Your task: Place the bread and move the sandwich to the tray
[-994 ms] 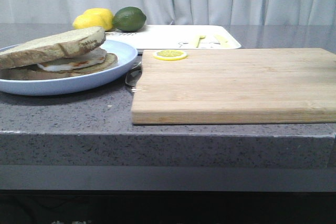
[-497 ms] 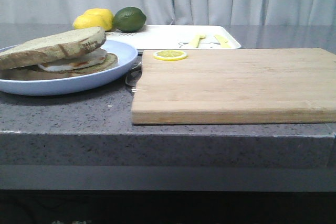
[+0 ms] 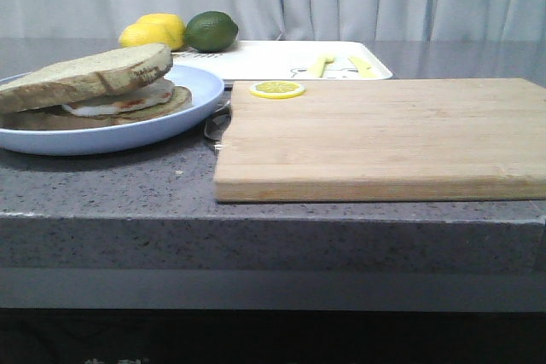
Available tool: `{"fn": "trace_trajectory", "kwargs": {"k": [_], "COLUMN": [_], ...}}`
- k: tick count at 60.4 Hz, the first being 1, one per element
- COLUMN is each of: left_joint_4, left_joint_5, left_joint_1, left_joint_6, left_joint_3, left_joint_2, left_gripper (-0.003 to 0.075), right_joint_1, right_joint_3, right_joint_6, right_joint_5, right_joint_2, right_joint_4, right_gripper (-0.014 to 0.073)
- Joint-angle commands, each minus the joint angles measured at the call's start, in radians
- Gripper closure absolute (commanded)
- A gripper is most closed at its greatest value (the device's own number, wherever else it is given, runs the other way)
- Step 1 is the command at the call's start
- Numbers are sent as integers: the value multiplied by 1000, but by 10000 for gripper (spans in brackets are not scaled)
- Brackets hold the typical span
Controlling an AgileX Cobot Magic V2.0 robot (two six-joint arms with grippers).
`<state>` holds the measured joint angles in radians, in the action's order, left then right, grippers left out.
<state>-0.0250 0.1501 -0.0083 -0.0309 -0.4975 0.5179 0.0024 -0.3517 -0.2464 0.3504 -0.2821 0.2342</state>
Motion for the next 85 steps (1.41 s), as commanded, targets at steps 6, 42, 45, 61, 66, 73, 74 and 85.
{"fn": "trace_trajectory", "kwargs": {"k": [6, 42, 45, 61, 66, 73, 74, 85], "left_joint_4": [-27, 11, 13, 15, 15, 15, 15, 15], "left_joint_5": [54, 384, 387, 376, 374, 374, 374, 374], "left_joint_1": [-29, -97, -97, -97, -97, -97, -97, -97], "left_joint_6": [-11, 31, 31, 31, 31, 31, 31, 31], "left_joint_3": [-120, -552, -566, -596, -596, -596, -596, -596], "left_joint_2": [166, 852, 888, 1003, 1016, 1022, 1022, 1032], "left_gripper": [62, 62, 62, 83, 139, 246, 258, 442], "right_joint_1": [3, 3, 3, 3, 3, 3, 3, 3], "right_joint_3": [-24, -24, -24, -24, -24, -24, -24, -24], "right_joint_6": [-8, -8, -8, -8, -8, -8, -8, -8], "right_joint_5": [-88, -86, -86, -86, -85, -85, -85, -85], "right_joint_2": [-7, -7, -7, -7, -7, -7, -7, -7], "right_joint_4": [-1, -1, -1, -1, -1, -1, -1, -1], "right_gripper": [673, 673, 673, 673, 673, 673, 673, 673]}}
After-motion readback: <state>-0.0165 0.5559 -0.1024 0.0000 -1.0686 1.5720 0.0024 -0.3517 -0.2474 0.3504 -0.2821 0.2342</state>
